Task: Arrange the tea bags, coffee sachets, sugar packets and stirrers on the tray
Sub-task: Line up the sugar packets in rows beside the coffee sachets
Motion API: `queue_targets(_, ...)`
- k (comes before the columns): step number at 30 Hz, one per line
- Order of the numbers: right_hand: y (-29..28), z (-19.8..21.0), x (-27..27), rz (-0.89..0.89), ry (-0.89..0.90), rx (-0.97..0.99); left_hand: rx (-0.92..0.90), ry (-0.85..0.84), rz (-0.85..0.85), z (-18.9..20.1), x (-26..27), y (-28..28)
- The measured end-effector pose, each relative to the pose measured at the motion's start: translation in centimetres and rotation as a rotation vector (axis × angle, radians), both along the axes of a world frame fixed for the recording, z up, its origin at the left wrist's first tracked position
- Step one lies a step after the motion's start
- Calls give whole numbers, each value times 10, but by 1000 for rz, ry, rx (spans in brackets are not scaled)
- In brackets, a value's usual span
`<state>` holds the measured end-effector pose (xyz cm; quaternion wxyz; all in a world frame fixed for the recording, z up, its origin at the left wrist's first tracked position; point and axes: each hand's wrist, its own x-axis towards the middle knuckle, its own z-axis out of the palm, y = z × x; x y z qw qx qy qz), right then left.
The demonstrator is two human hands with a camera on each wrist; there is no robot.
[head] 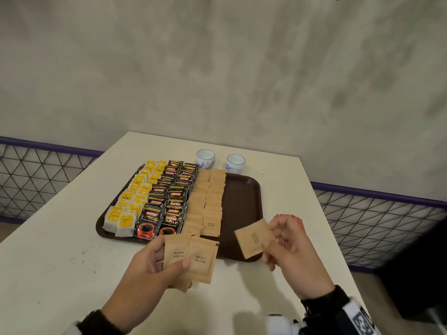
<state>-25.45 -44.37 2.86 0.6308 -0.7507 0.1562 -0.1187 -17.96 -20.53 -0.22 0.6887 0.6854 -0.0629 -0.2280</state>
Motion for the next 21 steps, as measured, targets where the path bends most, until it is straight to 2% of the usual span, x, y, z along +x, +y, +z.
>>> queue_targets(2,0,-7,11,-42,26,115,25,10,20,-2,3,4)
queue_targets(6,-1,-21,33,16,154,245,35,16,50,-4,8,10)
queue_targets(8,2,-28,42,-11,201,186,42,15,56,-4,10,12)
queue_targets(11,5,-39,57,-89,239,-28,55,12,64,-5,15,16)
queue_targets(13,7,-47,70,-124,262,-70,62,15,73,-6,18,18)
queue_targets(15,9,-54,82,-156,302,-62,64,17,83,-8,20,19)
queue_targets(21,25,-68,117,-124,423,131,59,14,91,-9,23,22)
